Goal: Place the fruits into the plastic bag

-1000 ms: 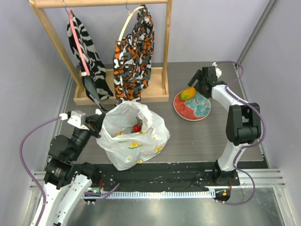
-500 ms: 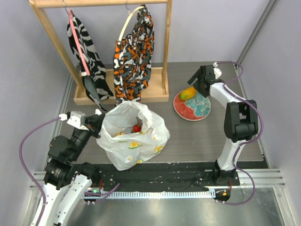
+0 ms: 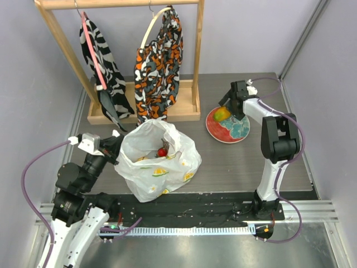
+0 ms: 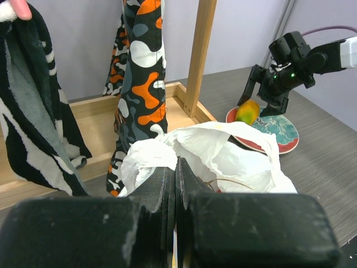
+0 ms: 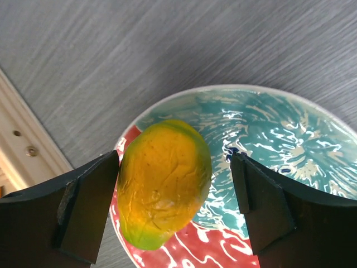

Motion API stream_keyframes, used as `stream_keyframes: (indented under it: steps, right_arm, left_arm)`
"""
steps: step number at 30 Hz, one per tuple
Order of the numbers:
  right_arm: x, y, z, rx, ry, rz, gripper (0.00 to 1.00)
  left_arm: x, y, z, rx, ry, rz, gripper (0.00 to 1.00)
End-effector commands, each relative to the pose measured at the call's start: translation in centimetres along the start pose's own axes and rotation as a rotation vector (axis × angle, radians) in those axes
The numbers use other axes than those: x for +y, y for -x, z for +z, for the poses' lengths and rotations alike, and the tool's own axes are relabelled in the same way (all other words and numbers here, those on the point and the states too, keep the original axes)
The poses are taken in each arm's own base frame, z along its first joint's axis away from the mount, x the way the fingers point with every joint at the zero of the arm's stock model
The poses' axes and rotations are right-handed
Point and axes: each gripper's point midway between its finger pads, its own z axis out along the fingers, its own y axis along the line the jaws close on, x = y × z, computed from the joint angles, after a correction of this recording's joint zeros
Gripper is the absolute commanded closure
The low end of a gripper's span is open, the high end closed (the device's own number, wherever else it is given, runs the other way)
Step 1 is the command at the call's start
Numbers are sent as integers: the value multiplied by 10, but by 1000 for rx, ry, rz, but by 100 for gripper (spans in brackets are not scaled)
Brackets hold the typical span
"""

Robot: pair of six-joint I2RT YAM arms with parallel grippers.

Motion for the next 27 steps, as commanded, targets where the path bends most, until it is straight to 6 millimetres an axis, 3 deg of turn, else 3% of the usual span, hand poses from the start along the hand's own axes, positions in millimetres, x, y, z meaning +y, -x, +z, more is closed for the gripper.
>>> stream_keyframes:
  steps: [1, 8, 18, 22, 23, 27]
  right_arm:
    - [17, 5, -3, -33, 1, 3, 10]
    - [14, -5, 0, -32, -18, 2, 11]
    - [5, -10, 1, -32, -30, -6, 21]
    - [4, -13, 0, -26, -25, -20, 38]
    - [7, -10, -4, -35, -11, -15, 47]
    - [9, -5, -18, -50, 15, -17, 64]
  left_arm:
    - [-4, 14, -3, -50, -17, 0, 100]
    - [-5, 15, -3, -53, -21, -1, 100]
    - [-5, 16, -4, -57, -21, 0, 100]
    - [-6, 15, -4, -54, -24, 0, 100]
    - [-6, 14, -4, -52, -24, 0, 100]
    - [-5, 14, -3, -49, -22, 1, 99]
